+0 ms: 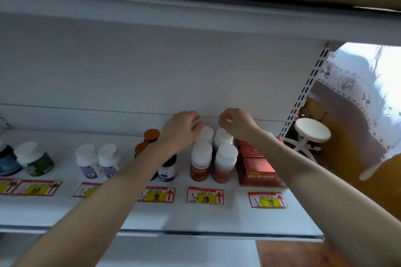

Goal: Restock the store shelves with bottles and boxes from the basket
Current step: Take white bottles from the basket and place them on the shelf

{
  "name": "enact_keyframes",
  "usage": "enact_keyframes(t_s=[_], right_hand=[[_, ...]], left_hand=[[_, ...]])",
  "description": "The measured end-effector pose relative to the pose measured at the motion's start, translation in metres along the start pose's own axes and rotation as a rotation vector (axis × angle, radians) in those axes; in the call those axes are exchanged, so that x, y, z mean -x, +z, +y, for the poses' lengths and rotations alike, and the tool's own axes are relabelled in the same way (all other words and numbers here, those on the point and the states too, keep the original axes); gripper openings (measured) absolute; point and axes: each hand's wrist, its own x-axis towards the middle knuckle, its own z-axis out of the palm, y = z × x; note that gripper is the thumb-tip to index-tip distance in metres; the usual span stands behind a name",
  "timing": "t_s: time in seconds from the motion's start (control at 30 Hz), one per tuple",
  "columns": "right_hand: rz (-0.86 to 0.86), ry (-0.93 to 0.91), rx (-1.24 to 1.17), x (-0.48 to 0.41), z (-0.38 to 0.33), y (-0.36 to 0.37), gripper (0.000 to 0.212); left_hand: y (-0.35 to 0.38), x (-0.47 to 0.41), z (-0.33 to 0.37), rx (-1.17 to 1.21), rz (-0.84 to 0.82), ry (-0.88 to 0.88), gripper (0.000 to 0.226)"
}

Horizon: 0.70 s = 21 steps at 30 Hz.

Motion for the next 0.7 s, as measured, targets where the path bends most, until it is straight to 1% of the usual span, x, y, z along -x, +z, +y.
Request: enact_keyframes(t_s=[0.13, 0.2, 0.23, 0.3, 0.33, 0.37, 0.43, 0.47, 0.57, 0.6, 0.63, 0.7], right_hand=[[0.075, -0.127, 0.014, 0.004, -0.018, -0.011, 0.022], [0.072, -0.178, 0.000, 0.004, -0.029, -0.009, 0.021], [0.059, -0.200, -0.007, 0.004, -0.036, -0.006, 0.020], [0.018, -0.253, -0.016, 0.006, -0.053, 0.004, 0.019], [-0.005, -0.289, -0.017, 0.008, -0.063, 0.011, 0.020], [-0.026, -0.324, -0.018, 0.012, -0.073, 0.019, 0.021], [-0.057, -0.387, -0.032, 0.023, -0.096, 0.038, 0.022], [-0.071, -0.419, -0.038, 0.029, -0.108, 0.049, 0.022], [-0.117, -0.509, -0.031, 0.046, -0.145, 0.081, 0.020], [-0.139, -0.532, -0.027, 0.052, -0.159, 0.092, 0.019], [-0.161, -0.555, -0.022, 0.058, -0.174, 0.103, 0.019], [-0.188, -0.605, -0.011, 0.072, -0.208, 0.125, 0.019]], left_hand=[[-0.021, 0.037, 0.008, -0.253, 0.075, 0.043, 0.038], [-0.030, 0.060, 0.010, -0.347, 0.060, 0.023, 0.051], [-0.034, 0.072, 0.010, -0.373, 0.040, -0.002, 0.052], [-0.042, 0.099, 0.008, -0.390, 0.074, -0.028, 0.034], [-0.046, 0.114, 0.008, -0.411, 0.110, 0.001, 0.026], [-0.052, 0.130, 0.007, -0.447, 0.111, 0.007, 0.023], [-0.060, 0.161, -0.006, -0.541, 0.160, -0.019, 0.022], [-0.063, 0.177, -0.014, -0.580, 0.158, -0.047, 0.022], [-0.081, 0.221, -0.021, -0.557, 0.027, -0.204, 0.029], [-0.087, 0.234, -0.028, -0.579, 0.019, -0.261, 0.029], [-0.093, 0.248, -0.037, -0.616, 0.025, -0.294, 0.028], [-0.112, 0.278, -0.045, -0.599, 0.027, -0.302, 0.017]])
